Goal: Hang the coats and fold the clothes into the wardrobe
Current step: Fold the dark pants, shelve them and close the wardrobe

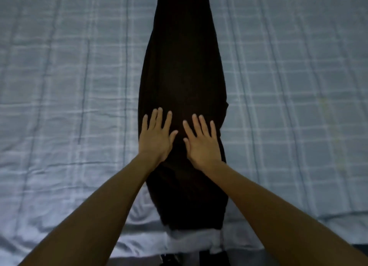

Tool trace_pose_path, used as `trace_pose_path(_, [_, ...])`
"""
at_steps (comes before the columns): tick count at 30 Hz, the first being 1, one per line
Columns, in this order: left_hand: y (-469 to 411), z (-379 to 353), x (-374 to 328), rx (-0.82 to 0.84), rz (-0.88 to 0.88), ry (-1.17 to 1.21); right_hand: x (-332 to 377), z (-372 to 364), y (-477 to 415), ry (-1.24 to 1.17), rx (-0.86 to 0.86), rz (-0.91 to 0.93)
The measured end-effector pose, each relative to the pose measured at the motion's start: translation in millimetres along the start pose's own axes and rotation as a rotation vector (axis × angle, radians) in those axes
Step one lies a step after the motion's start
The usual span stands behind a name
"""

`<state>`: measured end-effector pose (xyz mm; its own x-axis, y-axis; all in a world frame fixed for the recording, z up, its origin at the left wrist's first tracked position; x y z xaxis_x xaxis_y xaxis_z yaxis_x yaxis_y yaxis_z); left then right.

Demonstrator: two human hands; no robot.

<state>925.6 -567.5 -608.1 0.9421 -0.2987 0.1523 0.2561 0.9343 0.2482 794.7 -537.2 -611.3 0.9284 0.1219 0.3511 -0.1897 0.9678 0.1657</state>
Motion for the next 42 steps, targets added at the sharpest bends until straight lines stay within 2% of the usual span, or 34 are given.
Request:
trace_pose_path(2, [30, 11, -8, -0.029, -0.032, 0.072, 8, 1, 11, -0.026, 0.015, -0.031])
trace_pose_path(6, [127, 18, -38, -0.160, -0.332, 0.230, 22, 20, 67, -0.242, -0.115, -0.040])
trace_pose_path(8, [161, 5, -46, -0.146, -0.420, 0.217, 21, 22, 96, -0.346, -0.160, -0.083])
trace_pose_path(11, [185, -18, -51, -0.164, -0.516, 0.071, 25, 16, 131, -0.374, -0.158, -0.068])
trace_pose_path(17, [186, -28, -56, -0.151, -0.462, -0.002, 36, 2, 180, -0.200, -0.149, 0.074])
trace_pose_path(20, [183, -26, -59, -0.144, -0.440, -0.028, 38, -11, 196, -0.081, -0.088, 0.160])
trace_pose_path(25, [186, -20, -67, -0.101, -0.362, -0.075, 34, -18, 204, 0.087, 0.019, 0.152])
trace_pose_path(28, [185, -13, -74, -0.091, -0.290, -0.095, 33, -13, 200, 0.148, 0.031, 0.083])
trace_pose_path(35, [213, 7, -52, -0.157, -0.350, -0.183, 60, 2, 200, 0.103, -0.021, 0.119])
trace_pose_path(39, [229, 19, -33, -0.210, -0.396, -0.181, 83, 9, 199, 0.124, 0.105, 0.114])
trace_pose_path(42, [232, 26, -28, -0.126, -0.484, -0.118, 88, 26, 197, 0.101, 0.182, 0.134])
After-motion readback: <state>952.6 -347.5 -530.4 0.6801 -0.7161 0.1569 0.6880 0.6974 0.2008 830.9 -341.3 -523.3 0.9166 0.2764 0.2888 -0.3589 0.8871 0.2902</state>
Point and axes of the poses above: each hand's wrist, its own y-axis away from the middle knuckle, its own z-axis out of the back of the hand, x = y × z, the point moved 6 cm from there along -y, towards the middle knuckle, and after that the axes turned 12 degrees about -y, right-handed, at the moved point
